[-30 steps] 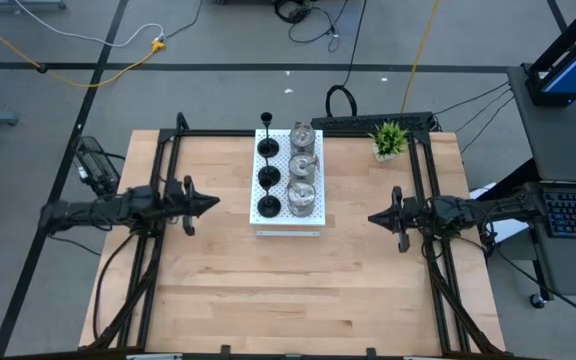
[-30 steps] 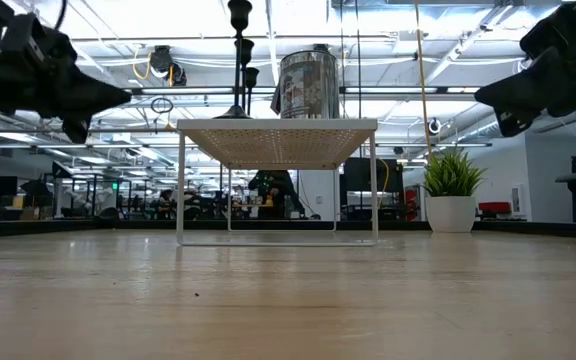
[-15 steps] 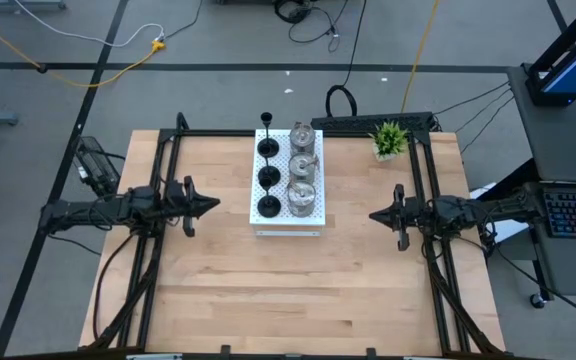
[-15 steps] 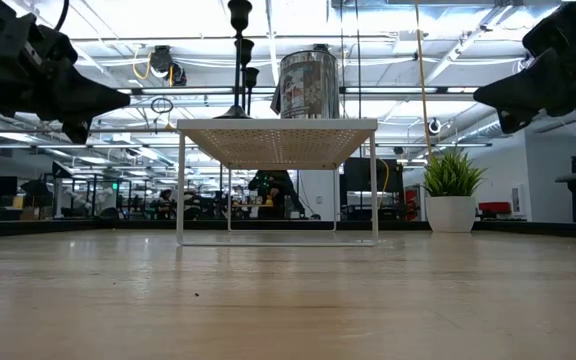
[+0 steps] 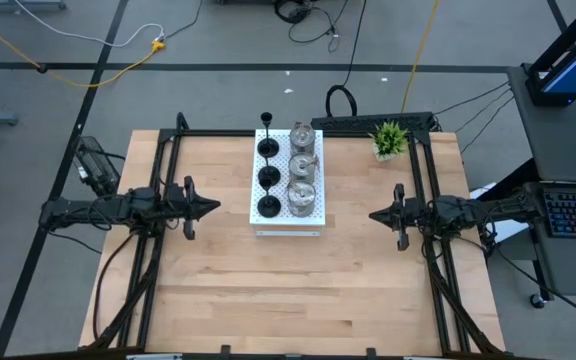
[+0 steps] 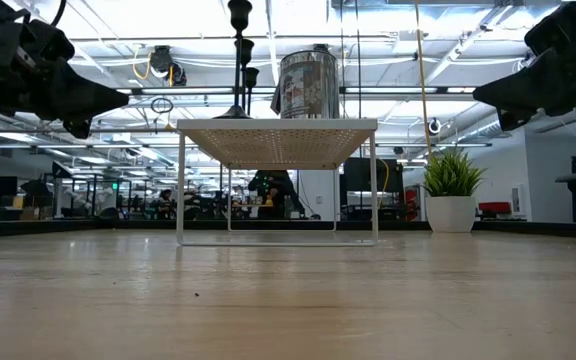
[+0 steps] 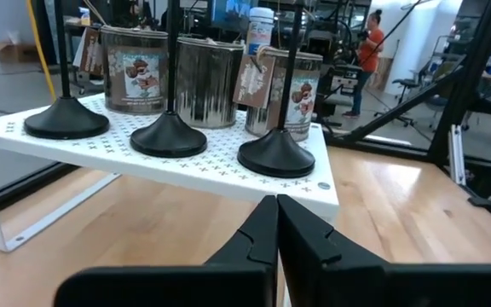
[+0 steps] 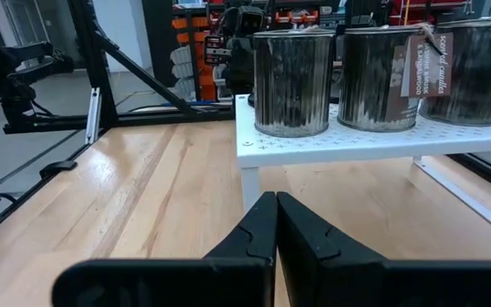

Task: Pick & Place candle stick holders
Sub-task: Return to Home Position

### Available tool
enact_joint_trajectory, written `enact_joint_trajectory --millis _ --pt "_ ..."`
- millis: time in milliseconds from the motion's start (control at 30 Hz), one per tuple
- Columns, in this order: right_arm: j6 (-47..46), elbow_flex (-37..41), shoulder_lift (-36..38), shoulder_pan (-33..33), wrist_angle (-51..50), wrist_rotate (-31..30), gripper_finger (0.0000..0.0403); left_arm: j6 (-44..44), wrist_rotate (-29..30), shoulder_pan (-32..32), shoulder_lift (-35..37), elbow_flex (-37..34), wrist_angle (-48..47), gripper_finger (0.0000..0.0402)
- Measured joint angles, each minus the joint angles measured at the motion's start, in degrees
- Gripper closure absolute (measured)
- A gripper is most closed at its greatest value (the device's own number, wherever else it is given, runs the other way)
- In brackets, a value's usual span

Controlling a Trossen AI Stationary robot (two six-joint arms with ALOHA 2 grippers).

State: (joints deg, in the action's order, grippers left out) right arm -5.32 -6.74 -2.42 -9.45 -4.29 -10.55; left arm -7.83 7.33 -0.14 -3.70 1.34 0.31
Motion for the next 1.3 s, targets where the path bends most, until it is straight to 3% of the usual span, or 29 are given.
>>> enact_joint_trajectory --millis 233,1300 --pt "0.04 0.07 0.0 0.0 -0.07 -0.08 0.0403 -1.8 0.01 0.0 -0.05 -0.03 0.36 0.037" --pt "0.04 0.16 -0.02 0.0 -0.2 0.13 0.0403 -2.1 0.18 0.0 -0.05 -0.17 1.56 0.0371"
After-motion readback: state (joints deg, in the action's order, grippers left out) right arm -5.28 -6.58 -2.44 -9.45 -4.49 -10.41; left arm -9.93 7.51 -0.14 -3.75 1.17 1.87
